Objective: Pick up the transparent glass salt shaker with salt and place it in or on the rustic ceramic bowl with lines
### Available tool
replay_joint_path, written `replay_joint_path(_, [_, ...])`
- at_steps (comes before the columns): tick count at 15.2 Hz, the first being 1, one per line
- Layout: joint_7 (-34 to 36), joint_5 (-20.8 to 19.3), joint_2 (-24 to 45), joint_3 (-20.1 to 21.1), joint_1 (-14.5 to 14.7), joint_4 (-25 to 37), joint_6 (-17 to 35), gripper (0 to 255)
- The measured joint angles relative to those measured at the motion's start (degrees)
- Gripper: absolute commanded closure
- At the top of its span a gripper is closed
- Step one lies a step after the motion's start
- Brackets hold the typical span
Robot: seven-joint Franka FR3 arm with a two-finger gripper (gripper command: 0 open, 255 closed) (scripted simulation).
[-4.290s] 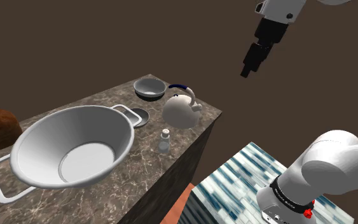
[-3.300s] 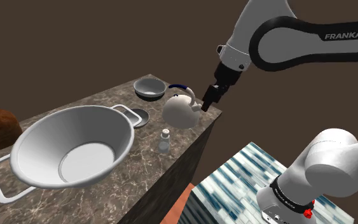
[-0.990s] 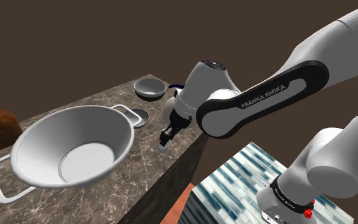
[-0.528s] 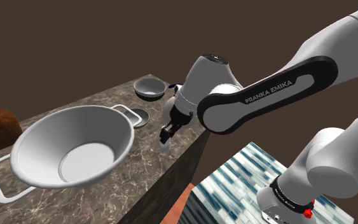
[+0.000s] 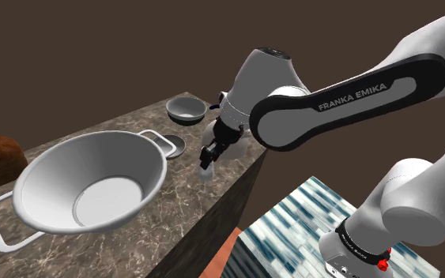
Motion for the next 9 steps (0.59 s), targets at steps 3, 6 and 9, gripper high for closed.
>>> replay_joint_path(3, [-0.05,0.17,-1.89,-0.51,0.12,1.14,-2.98,255])
replay_joint_path(6, [0.13,0.05,-3.21,-0.89,0.10,2.64,-5.77,255])
replay_joint_path(9, [0.13,0.02,-4.59,-1.38,0.11,3.92,-8.40,255])
